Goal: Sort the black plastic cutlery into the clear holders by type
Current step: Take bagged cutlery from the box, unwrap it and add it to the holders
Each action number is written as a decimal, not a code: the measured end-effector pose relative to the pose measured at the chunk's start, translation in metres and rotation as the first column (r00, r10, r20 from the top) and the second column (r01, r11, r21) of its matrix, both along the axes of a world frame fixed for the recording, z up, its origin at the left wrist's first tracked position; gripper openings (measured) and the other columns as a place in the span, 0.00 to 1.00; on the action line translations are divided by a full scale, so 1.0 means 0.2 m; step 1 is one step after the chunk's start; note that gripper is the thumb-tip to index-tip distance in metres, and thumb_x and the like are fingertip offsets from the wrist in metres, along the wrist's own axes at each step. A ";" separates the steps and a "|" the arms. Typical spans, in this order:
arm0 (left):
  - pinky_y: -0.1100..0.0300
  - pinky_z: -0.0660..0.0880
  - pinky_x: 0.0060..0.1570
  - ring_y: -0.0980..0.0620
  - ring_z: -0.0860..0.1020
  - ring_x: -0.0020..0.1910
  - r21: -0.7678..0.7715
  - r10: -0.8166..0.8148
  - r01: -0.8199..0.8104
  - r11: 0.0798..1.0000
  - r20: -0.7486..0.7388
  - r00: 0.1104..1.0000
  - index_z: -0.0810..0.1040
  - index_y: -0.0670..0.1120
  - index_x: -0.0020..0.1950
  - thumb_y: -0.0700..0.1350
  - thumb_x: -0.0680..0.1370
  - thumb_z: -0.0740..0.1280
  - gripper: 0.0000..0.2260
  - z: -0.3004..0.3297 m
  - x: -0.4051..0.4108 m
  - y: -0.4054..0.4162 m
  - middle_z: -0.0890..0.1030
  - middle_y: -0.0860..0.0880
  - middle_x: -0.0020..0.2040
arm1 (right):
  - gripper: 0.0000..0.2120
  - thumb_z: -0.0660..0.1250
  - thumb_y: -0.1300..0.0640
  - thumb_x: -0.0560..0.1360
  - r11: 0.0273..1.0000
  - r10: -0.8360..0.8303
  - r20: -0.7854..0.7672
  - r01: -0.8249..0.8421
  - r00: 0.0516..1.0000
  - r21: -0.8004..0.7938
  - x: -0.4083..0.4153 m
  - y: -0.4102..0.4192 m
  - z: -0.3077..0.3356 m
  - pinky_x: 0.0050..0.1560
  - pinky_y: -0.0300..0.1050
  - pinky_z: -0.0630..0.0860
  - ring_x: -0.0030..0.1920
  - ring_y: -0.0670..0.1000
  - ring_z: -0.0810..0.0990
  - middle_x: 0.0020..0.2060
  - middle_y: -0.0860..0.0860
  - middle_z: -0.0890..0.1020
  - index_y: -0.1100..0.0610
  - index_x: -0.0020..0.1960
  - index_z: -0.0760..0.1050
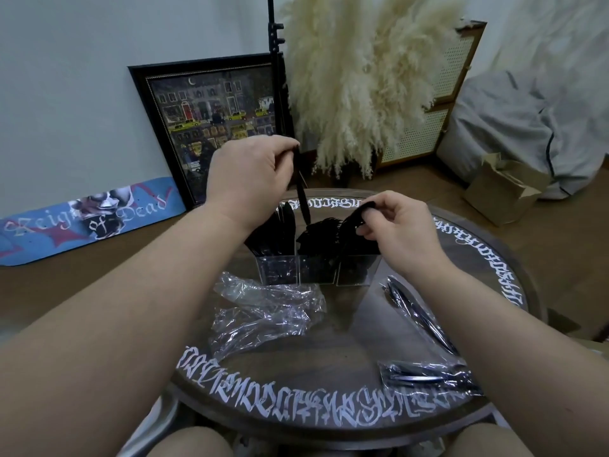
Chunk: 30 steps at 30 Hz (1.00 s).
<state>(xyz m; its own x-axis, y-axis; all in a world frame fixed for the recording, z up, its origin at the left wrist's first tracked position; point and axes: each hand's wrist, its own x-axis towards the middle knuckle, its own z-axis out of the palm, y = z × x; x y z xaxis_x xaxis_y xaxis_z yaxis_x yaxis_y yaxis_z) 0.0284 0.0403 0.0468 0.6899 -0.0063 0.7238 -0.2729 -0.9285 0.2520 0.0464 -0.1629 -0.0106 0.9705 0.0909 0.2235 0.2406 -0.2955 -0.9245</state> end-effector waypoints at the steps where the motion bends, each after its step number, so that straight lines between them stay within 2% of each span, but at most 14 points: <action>1: 0.51 0.79 0.49 0.46 0.83 0.47 0.032 0.018 -0.018 0.999 -0.007 1.000 0.82 0.46 0.58 0.44 0.79 0.63 0.12 0.01 0.01 0.01 0.85 0.47 0.50 | 0.14 0.65 0.64 0.75 1.000 -0.017 0.018 0.017 1.000 -0.010 0.00 -0.01 0.01 0.49 0.56 0.80 0.36 0.47 0.83 0.30 0.44 0.82 0.47 0.37 0.78; 5: 0.49 0.76 0.51 0.43 0.80 0.53 0.142 0.067 -0.042 0.989 -0.180 0.981 0.79 0.48 0.63 0.45 0.81 0.60 0.13 -0.09 0.07 -0.01 0.83 0.45 0.55 | 0.13 0.68 0.63 0.73 0.989 -0.079 0.173 0.098 0.982 -0.108 -0.01 -0.06 0.01 0.50 0.52 0.79 0.41 0.50 0.82 0.38 0.46 0.82 0.45 0.38 0.79; 8: 0.49 0.75 0.52 0.43 0.78 0.56 0.185 0.110 -0.052 0.981 -0.321 0.941 0.77 0.49 0.65 0.46 0.82 0.58 0.14 -0.17 0.11 -0.03 0.81 0.46 0.58 | 0.10 0.68 0.63 0.73 0.980 -0.108 0.265 0.147 0.958 -0.133 0.00 -0.11 0.00 0.48 0.42 0.77 0.38 0.42 0.78 0.37 0.42 0.80 0.48 0.45 0.81; 11: 0.51 0.76 0.49 0.41 0.78 0.55 0.314 0.190 -0.034 0.949 -0.482 0.855 0.77 0.50 0.63 0.48 0.83 0.54 0.15 -0.25 0.13 -0.05 0.81 0.46 0.58 | 0.11 0.68 0.65 0.73 0.971 -0.145 0.337 0.199 0.930 -0.132 0.01 -0.16 -0.02 0.44 0.32 0.74 0.35 0.39 0.76 0.35 0.40 0.78 0.50 0.50 0.79; 14: 0.53 0.73 0.46 0.43 0.76 0.55 0.477 0.301 0.022 0.879 -0.591 0.749 0.76 0.49 0.61 0.49 0.83 0.51 0.15 -0.34 0.15 -0.07 0.80 0.46 0.55 | 0.08 0.67 0.64 0.73 0.949 -0.186 0.450 0.278 0.873 -0.146 0.05 -0.21 0.00 0.43 0.26 0.70 0.35 0.35 0.76 0.34 0.38 0.76 0.54 0.50 0.80; 15: 0.53 0.71 0.48 0.43 0.75 0.56 0.493 0.308 0.029 0.870 -0.588 0.748 0.75 0.48 0.58 0.50 0.83 0.51 0.15 -0.36 0.16 -0.07 0.80 0.46 0.55 | 0.07 0.67 0.63 0.73 0.942 -0.194 0.484 0.300 0.853 -0.152 0.06 -0.22 0.02 0.42 0.25 0.69 0.35 0.34 0.76 0.34 0.39 0.77 0.55 0.49 0.80; 17: 0.51 0.70 0.52 0.45 0.73 0.59 0.460 0.249 0.033 0.887 -0.538 0.806 0.73 0.47 0.55 0.51 0.82 0.52 0.13 -0.37 0.16 -0.10 0.78 0.47 0.57 | 0.06 0.67 0.62 0.74 0.929 -0.205 0.547 0.338 0.811 -0.152 0.09 -0.24 0.06 0.42 0.23 0.68 0.35 0.34 0.75 0.35 0.42 0.78 0.56 0.49 0.81; 19: 0.50 0.68 0.62 0.46 0.69 0.66 0.359 0.111 0.092 0.929 -0.506 0.855 0.72 0.47 0.64 0.53 0.82 0.54 0.16 -0.37 0.17 -0.16 0.75 0.49 0.65 | 0.06 0.67 0.61 0.74 0.912 -0.222 0.611 0.384 0.760 -0.146 0.14 -0.25 0.11 0.43 0.22 0.67 0.38 0.37 0.75 0.37 0.43 0.78 0.59 0.49 0.82; 22: 0.52 0.60 0.71 0.49 0.61 0.73 0.264 -0.050 0.228 0.937 -0.544 0.838 0.61 0.49 0.75 0.60 0.79 0.57 0.28 -0.39 0.18 -0.25 0.65 0.52 0.75 | 0.07 0.66 0.60 0.75 0.889 -0.222 0.662 0.428 0.716 -0.166 0.22 -0.25 0.13 0.43 0.28 0.69 0.39 0.44 0.78 0.38 0.48 0.83 0.59 0.49 0.82; 26: 0.46 0.58 0.72 0.51 0.53 0.76 0.251 -0.048 0.280 0.927 -0.660 0.750 0.50 0.52 0.78 0.67 0.74 0.61 0.39 -0.47 0.22 -0.31 0.56 0.55 0.78 | 0.08 0.65 0.58 0.75 0.864 -0.173 0.655 0.433 0.736 -0.258 0.32 -0.24 0.07 0.46 0.46 0.77 0.39 0.54 0.82 0.39 0.53 0.85 0.58 0.49 0.82; 28: 0.46 0.57 0.71 0.52 0.53 0.76 0.274 -0.023 0.274 0.922 -0.666 0.745 0.51 0.53 0.78 0.65 0.73 0.64 0.39 -0.50 0.24 -0.31 0.57 0.56 0.77 | 0.09 0.64 0.57 0.75 0.856 -0.138 0.620 0.408 0.773 -0.318 0.34 -0.23 0.02 0.45 0.53 0.78 0.40 0.57 0.83 0.39 0.54 0.85 0.57 0.50 0.82; 30: 0.46 0.59 0.69 0.52 0.56 0.75 0.301 -0.014 0.246 0.921 -0.607 0.794 0.57 0.53 0.76 0.63 0.73 0.66 0.35 -0.52 0.26 -0.31 0.62 0.55 0.75 | 0.10 0.64 0.57 0.75 0.854 -0.096 0.591 0.372 0.801 -0.365 0.36 -0.21 -0.02 0.44 0.54 0.78 0.39 0.59 0.83 0.39 0.55 0.85 0.57 0.50 0.82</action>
